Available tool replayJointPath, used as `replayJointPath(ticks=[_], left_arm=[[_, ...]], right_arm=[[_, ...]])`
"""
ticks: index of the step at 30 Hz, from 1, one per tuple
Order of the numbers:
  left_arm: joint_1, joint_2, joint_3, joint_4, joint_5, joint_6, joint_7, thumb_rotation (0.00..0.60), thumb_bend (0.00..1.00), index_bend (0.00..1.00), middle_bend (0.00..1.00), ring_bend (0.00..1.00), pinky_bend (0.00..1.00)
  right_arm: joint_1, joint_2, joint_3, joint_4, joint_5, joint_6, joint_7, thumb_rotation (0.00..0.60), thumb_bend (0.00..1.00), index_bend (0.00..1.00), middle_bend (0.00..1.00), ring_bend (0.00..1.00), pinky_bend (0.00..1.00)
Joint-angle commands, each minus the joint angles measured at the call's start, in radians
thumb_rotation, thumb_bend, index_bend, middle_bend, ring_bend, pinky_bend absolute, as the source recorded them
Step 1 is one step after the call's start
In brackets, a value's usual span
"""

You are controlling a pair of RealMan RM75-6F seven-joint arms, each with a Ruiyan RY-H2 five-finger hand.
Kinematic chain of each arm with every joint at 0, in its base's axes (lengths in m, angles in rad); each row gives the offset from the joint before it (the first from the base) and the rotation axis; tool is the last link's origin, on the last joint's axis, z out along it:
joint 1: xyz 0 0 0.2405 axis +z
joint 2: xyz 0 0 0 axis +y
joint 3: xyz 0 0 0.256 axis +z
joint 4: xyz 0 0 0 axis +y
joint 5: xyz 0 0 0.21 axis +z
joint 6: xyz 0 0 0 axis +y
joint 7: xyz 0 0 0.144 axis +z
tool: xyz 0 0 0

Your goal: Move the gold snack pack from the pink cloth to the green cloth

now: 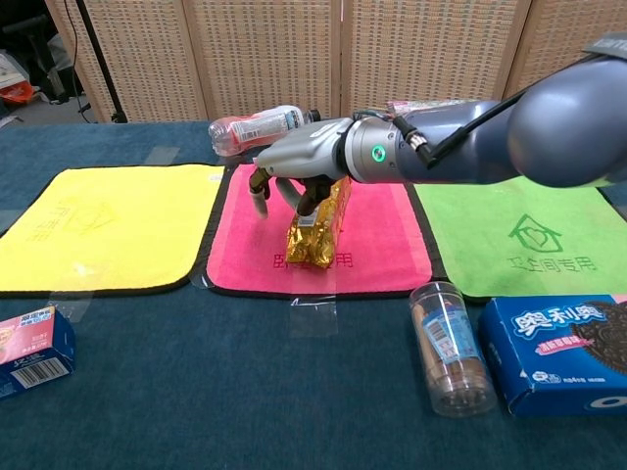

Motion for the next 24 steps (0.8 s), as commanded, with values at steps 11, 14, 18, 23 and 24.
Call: replayJointPath(ticks=[11, 14, 18, 23, 24], left_arm=[[0.002, 0.002, 0.007, 0.000, 0.011, 0.006, -0.010, 0.600, 0.04, 0.00, 0.00, 0.00, 0.00], [0.005, 0.000, 0.010, -0.003, 0.020, 0.016, -0.005, 0.600, 0.04, 0.00, 0.00, 0.00, 0.00], [0.007, -0.005, 0.017, -0.007, 0.032, 0.023, 0.007, 0.600, 0.04, 0.00, 0.00, 0.00, 0.00], [0.009, -0.013, 0.027, -0.016, 0.052, 0.035, 0.031, 0.600, 0.04, 0.00, 0.00, 0.00, 0.00], [0.009, -0.015, 0.029, -0.018, 0.055, 0.038, 0.035, 0.600, 0.04, 0.00, 0.00, 0.00, 0.00]], right_arm=[[-0.002, 0.116, -0.137, -0.035, 0.050, -0.029, -0.019, 0.600, 1.00, 0.38, 0.30, 0.16, 0.21], [-0.020, 0.180, -0.163, -0.092, 0.049, -0.009, -0.016, 0.600, 1.00, 0.39, 0.31, 0.17, 0.22], [-0.044, 0.257, -0.205, -0.151, 0.038, 0.007, -0.016, 0.600, 1.00, 0.39, 0.32, 0.18, 0.23], [-0.077, 0.325, -0.264, -0.181, 0.006, 0.017, -0.016, 0.600, 1.00, 0.39, 0.32, 0.18, 0.23], [-0.084, 0.336, -0.275, -0.184, -0.001, 0.017, -0.013, 0.600, 1.00, 0.39, 0.32, 0.18, 0.23]])
